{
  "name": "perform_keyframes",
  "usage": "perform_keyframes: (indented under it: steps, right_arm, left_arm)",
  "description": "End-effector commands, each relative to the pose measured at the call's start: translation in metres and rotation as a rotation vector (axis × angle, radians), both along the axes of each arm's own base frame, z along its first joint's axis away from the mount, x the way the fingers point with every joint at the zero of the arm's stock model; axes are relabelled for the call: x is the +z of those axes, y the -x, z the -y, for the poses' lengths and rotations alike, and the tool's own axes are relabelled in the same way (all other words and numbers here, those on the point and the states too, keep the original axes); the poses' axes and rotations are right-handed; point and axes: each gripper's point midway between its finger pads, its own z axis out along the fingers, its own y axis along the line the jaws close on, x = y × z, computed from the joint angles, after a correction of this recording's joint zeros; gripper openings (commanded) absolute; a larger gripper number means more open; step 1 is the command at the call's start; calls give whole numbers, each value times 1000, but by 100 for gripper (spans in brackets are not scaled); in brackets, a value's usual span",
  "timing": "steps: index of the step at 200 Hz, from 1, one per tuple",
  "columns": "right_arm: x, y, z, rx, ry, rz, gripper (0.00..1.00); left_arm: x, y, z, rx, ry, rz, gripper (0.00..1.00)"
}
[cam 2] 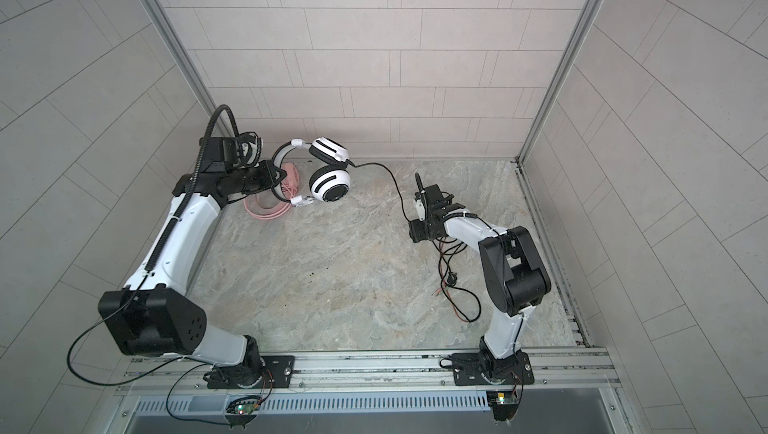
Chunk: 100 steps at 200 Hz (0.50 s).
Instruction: Wrap the headphones
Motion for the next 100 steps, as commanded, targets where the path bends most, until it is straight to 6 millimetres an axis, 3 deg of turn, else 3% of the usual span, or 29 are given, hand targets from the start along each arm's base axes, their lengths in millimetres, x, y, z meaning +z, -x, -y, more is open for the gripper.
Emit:
perform_keyframes:
  steps: [1,26,54,100]
  right_arm:
    - [-5,7,-7,39,2,-11,50]
    - [-8,16,-11,54,-16,-15,30]
    - [-17,26,-3,25,19,-37,4]
    - [-5,52,-22,96,73,-25,2]
  left_arm:
    - [33,8,4,-15,36,72,0]
    - [29,7,2,0,37,62,0]
    - [23,5,-2,33,39,43,0]
    - [11,-1,-7,111,90,31,0]
